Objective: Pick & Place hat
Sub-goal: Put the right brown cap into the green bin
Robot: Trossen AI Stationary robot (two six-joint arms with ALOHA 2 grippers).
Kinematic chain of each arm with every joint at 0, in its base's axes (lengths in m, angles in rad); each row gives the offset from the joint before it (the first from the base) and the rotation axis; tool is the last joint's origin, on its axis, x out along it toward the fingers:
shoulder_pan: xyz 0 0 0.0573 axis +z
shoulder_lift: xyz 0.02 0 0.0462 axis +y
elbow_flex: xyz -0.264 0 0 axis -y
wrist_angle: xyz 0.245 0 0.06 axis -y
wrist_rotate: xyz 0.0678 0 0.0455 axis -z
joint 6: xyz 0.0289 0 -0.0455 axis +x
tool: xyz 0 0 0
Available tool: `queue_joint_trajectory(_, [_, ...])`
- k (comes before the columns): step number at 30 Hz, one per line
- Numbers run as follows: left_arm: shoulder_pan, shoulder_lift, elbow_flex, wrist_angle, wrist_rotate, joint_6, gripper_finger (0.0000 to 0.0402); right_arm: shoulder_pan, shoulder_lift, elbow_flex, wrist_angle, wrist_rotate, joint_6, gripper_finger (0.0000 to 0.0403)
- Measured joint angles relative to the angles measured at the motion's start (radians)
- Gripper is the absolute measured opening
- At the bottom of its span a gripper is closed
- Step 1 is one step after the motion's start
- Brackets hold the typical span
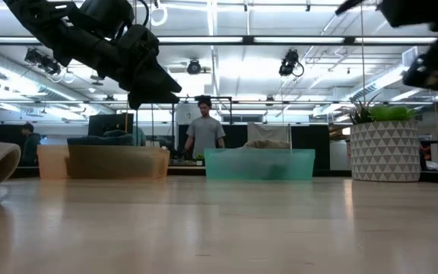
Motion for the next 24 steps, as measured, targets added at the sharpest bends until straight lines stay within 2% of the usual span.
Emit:
queue_joint_trajectory(4, [-0.026,0.000,0.000,0.002,0.016,-0.001,0.0181,0.061,0.068,0.000,-0.003,0.002,0.100,0.0178])
queue_joint_trajectory(9, [-0.087,0.000,0.000,0.025,0.106,0.008,0.0181,0.092,0.117,0.000,-0.005,0.033,0.074,0.0178])
queue_joint_trajectory(16, [-0.173,0.000,0.000,0.083,0.109,0.097,0.0181,0.108,0.113,0.000,-0.073,0.075,0.077,0.0178])
queue_joint_trajectory(24, [-0.170,0.000,0.001,0.125,0.105,0.124,0.0181,0.117,0.113,0.004,-0.165,0.083,0.076,0.0178])
